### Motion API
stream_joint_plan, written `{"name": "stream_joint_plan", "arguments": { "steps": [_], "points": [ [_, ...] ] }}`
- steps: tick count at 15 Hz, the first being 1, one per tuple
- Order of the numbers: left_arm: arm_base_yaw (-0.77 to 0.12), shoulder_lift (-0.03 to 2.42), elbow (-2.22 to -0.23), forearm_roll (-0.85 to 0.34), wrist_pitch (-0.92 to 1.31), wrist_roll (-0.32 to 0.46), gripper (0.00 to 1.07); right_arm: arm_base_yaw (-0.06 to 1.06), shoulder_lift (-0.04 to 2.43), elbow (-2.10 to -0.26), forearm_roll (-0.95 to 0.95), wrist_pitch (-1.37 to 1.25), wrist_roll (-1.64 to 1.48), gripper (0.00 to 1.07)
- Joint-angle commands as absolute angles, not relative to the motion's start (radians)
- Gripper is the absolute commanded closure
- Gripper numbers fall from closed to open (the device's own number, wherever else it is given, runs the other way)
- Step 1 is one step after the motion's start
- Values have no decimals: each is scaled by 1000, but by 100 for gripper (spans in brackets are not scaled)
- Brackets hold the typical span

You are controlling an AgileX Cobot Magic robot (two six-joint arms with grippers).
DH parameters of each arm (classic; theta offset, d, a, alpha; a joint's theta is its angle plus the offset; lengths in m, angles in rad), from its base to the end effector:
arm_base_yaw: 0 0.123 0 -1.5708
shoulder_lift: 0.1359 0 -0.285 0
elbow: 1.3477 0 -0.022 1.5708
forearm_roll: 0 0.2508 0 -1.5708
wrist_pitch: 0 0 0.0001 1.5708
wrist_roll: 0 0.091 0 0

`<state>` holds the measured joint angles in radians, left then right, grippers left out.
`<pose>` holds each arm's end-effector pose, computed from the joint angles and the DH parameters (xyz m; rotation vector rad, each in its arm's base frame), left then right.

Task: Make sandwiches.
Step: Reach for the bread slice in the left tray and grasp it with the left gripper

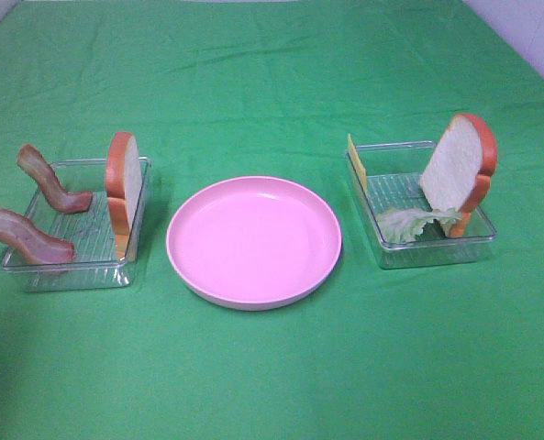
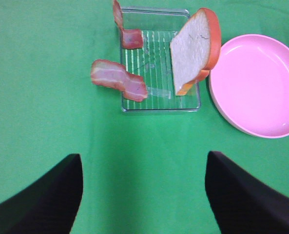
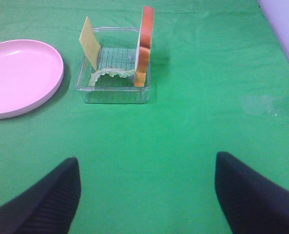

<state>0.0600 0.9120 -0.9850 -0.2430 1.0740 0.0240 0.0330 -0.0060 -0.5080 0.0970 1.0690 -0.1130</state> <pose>0.1577 -0.0098 0.3618 -0.0976 2.4621 -0.2778 -0.0075 0.0075 0.2791 -0.1542 2.0296 0.0657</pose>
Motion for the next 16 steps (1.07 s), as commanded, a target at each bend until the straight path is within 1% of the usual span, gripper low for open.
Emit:
{"name": "stream_joint_plan", "arguments": {
  "steps": [1, 2, 3, 6, 7, 8, 9, 10, 11, 12, 14, 16],
  "points": [
    [51, 1111, -1103, -331, 1078, 21, 39, 29, -11, -506, 94, 1061, -123, 35],
    [25, 1204, -1159, -337, 1090, 20, 39, 29, -11, -506, 94, 1061, -123, 35],
    [8, 1240, -1182, -336, 1096, 20, 39, 29, -11, -506, 94, 1061, -123, 35],
    [-109, 1497, -1349, -302, 1118, 16, 39, 29, -11, -506, 94, 1061, -123, 35],
    [-177, 1638, -1458, -258, 1138, -49, 39, 29, -11, -506, 94, 1061, -123, 35],
    [-209, 1700, -1510, -213, 1166, -100, 39, 29, -11, -506, 94, 1061, -123, 35],
    [-227, 1732, -1533, -183, 1179, -132, 39, 29, -11, -506, 94, 1061, -123, 35],
    [-266, 1789, -1590, -115, 1223, -192, 39, 29, -11, -506, 94, 1061, -123, 35],
    [-304, 1834, -1641, -50, 1268, -244, 36, 29, -11, -506, 94, 1061, -123, 35],
    [-342, 1873, -1680, 10, 1287, -287, 31, 29, -11, -506, 94, 1061, -123, 35],
    [-392, 1928, -1713, 30, 1287, -347, 29, 29, -11, -506, 94, 1061, -123, 35],
    [-407, 1970, -1720, 30, 1279, -393, 29, 29, -11, -506, 94, 1061, -123, 35]
  ]
}}
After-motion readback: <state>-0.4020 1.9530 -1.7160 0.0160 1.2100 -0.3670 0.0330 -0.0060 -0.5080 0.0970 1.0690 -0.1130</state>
